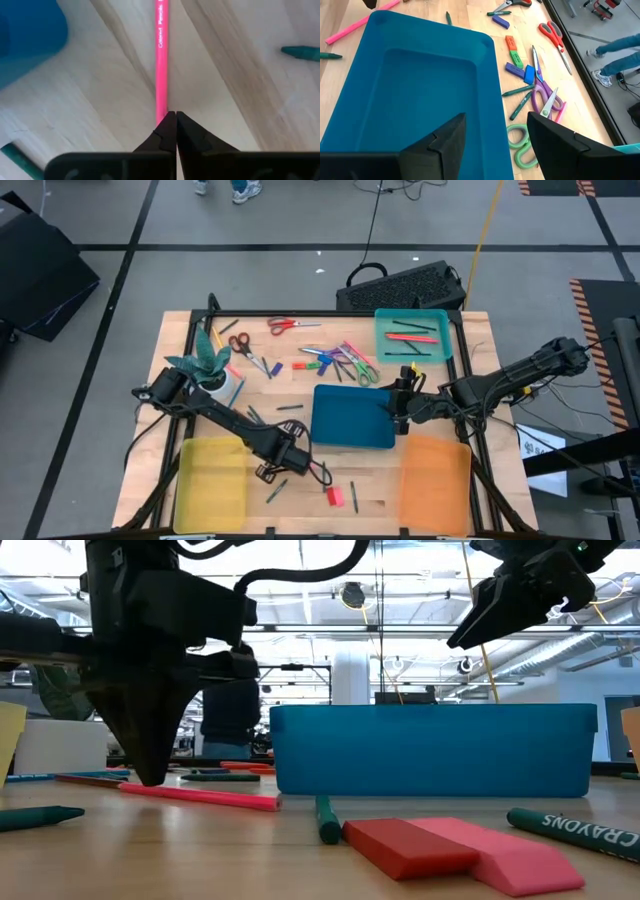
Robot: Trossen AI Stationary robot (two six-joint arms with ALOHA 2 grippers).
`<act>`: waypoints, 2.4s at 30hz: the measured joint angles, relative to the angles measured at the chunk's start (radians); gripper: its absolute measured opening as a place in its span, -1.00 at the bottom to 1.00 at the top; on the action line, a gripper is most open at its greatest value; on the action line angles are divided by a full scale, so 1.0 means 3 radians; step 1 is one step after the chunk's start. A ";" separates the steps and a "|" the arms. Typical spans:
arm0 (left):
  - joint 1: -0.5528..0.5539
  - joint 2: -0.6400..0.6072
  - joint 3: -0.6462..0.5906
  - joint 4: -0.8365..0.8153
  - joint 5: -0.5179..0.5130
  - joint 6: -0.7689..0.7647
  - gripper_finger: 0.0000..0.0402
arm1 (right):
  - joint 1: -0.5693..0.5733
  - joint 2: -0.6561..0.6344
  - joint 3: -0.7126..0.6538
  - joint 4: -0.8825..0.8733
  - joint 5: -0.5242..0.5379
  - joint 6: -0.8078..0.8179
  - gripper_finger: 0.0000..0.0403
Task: Sort crayons/erasers/pens/pencils in bins
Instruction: Put the pink pencil into the green bin
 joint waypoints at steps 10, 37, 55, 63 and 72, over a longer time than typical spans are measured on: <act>-0.0039 -0.0008 0.0005 0.0108 -0.0023 -0.0248 -0.88 | 0.0000 0.0000 0.0000 -0.0006 -0.0001 -0.0003 0.01; 0.0163 0.0234 0.0003 0.0356 0.0389 -0.0700 -0.81 | 0.0000 0.0003 0.0001 -0.0008 0.0000 0.0004 0.01; 0.0270 0.0250 0.0068 0.0082 0.0665 -0.0779 -0.91 | -0.0001 0.0003 0.0001 -0.0034 -0.0001 0.0071 0.01; 0.0180 0.0250 0.0064 0.0290 0.0315 -0.0660 -0.64 | 0.0000 0.0003 0.0001 -0.0073 -0.0001 0.0064 0.01; -0.0003 0.0246 -0.0013 0.0666 -0.0006 -0.0593 -0.34 | -0.0001 0.0003 0.0001 -0.0060 -0.0002 0.0064 0.01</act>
